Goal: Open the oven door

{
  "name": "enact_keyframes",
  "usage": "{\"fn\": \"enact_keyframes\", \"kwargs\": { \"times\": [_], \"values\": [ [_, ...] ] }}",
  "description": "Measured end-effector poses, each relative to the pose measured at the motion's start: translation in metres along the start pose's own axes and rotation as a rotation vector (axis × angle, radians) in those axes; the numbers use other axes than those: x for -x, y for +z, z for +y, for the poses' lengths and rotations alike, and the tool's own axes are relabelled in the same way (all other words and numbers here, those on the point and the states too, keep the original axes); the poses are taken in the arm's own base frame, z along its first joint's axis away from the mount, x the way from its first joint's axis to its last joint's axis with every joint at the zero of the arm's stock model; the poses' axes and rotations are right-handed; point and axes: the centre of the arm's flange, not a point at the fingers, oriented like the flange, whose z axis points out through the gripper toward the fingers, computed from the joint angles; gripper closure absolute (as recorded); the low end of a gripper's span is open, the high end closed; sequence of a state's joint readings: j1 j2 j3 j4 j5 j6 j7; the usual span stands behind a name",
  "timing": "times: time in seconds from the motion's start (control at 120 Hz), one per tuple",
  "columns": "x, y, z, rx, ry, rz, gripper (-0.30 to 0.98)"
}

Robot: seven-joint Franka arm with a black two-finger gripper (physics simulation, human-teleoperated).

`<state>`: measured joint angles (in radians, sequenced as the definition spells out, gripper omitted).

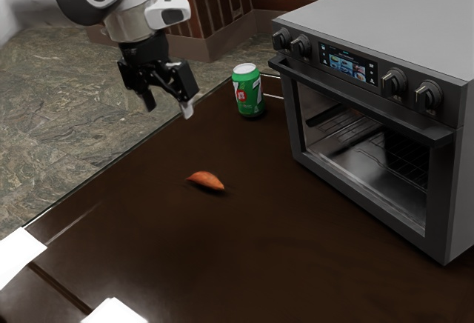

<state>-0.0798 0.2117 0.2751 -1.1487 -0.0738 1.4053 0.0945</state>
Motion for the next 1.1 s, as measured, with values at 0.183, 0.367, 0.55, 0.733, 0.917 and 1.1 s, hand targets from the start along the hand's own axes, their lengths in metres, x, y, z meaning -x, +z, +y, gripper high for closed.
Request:
{"fn": "enact_keyframes", "kwargs": {
  "times": [0.183,0.367,0.55,0.733,0.917,1.1],
  "values": [
    [0.052,-0.099,0.022,0.043,0.164,0.167,0.0],
    [0.138,-0.131,0.256,-0.089,0.98,0.319,0.0],
    [0.168,-0.08,0.344,-0.036,1.464,0.412,0.0],
    [0.117,-0.051,0.337,-0.001,1.658,0.5,0.0],
    [0.06,-0.034,0.281,-0.045,1.71,0.546,0.0],
    [0.034,-0.041,0.21,-0.149,1.713,0.567,0.0]
  ]
}}
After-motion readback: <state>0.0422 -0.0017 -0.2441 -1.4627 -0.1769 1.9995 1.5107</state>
